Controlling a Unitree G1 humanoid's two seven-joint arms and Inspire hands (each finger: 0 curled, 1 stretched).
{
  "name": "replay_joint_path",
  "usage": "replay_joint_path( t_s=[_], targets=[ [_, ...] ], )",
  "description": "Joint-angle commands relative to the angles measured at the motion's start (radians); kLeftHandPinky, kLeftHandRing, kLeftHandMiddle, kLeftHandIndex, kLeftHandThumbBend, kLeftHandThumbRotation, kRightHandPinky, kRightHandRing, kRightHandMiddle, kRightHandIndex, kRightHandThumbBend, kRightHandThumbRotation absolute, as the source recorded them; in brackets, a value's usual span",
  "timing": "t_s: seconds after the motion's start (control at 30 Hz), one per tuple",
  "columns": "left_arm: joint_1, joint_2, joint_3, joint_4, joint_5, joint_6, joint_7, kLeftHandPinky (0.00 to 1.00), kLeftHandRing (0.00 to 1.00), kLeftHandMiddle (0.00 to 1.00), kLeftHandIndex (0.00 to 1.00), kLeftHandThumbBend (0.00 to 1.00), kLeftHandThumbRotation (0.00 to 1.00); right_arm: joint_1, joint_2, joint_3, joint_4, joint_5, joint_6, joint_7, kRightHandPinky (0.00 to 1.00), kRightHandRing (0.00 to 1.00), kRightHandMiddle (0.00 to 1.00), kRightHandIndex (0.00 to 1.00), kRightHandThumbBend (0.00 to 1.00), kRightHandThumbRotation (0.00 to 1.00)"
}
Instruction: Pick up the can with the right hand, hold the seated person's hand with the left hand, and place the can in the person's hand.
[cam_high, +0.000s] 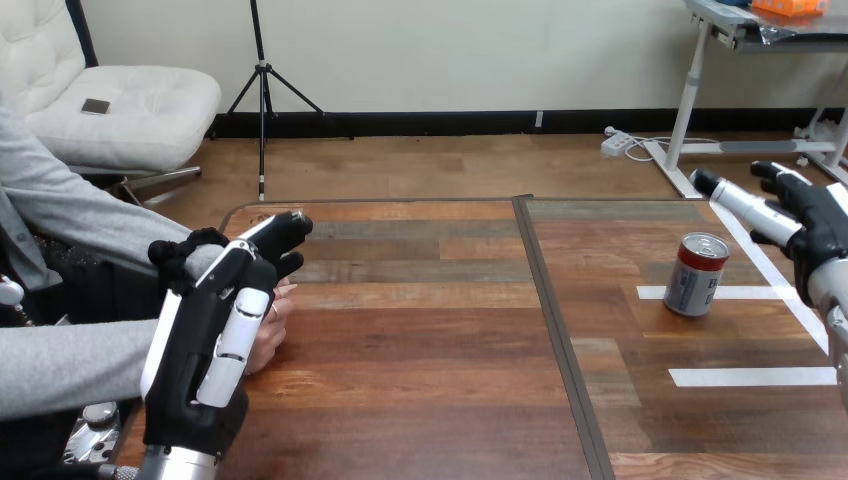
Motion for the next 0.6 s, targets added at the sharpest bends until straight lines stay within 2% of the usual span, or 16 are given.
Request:
replay_joint_path(
  t_s=[0.0,0.27,0.57],
  targets=[
    [-0.007,-0.001,-0.006,-0.067,0.014,0.005,0.009,0.85,0.88,0.83,0.78,0.58,0.82,-0.022,0.021,0.022,-0.002,-0.014,-0.007,-0.005,0.88,0.98,0.98,0.94,1.00,0.48],
    [-0.001,0.007,-0.003,-0.070,-0.002,0.003,-0.012,0.88,0.88,0.83,0.78,0.55,0.84,-0.009,0.032,0.043,0.000,-0.031,-0.009,-0.017,0.93,1.00,1.00,0.95,1.00,0.49],
    [0.006,0.006,0.001,-0.079,-0.012,0.002,-0.022,0.89,0.89,0.83,0.77,0.55,0.85,0.001,0.042,0.059,0.002,-0.047,-0.007,-0.017,0.93,1.00,1.00,0.95,1.00,0.49]
  ],
)
